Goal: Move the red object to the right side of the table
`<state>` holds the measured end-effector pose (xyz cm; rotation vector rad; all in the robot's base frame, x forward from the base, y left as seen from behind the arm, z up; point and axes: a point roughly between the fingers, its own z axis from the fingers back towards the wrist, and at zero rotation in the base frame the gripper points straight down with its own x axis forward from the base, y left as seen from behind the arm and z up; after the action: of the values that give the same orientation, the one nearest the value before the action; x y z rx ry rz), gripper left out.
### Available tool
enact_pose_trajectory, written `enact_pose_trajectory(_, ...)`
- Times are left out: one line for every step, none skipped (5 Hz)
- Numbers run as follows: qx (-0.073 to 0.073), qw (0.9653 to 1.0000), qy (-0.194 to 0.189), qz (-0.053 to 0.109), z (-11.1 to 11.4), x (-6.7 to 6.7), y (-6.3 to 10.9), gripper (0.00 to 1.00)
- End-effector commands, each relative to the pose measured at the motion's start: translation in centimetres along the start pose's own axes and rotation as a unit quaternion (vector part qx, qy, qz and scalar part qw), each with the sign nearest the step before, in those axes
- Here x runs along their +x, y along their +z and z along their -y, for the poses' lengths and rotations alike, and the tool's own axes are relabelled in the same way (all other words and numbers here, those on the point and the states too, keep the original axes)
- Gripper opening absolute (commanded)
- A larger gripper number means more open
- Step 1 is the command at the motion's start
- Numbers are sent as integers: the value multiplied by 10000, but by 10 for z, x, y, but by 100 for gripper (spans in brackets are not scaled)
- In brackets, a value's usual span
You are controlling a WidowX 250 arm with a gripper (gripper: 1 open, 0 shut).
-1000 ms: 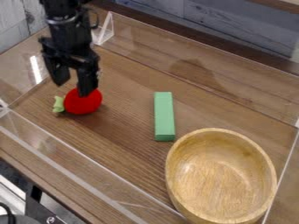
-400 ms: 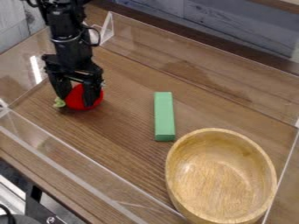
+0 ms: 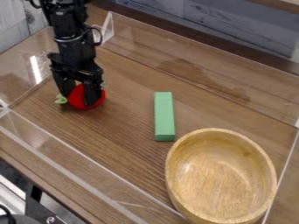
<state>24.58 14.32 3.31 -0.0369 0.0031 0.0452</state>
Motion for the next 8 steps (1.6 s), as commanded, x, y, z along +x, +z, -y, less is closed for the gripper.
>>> enact_pose_trajectory(-20,9998,-189,104,-10,5,20,100)
enact_pose_trajectory(-4,9989,-450,119,-11,10,25,0)
enact_pose_trajectory(59,9986,-458,261,-2,20,41,0)
enact_pose_trajectory(146,9969,-601,490,21,34,65,0)
enact_pose_trajectory(124,9901,-1252,623,58,50,72,0)
enact_pose_trajectory(14,9794,-1915,634,95,58,67,0)
enact_pose_trajectory(-52,9769,-2037,649,143,58,63,0)
enact_pose_trajectory(-101,9732,-2208,633,189,57,57,0)
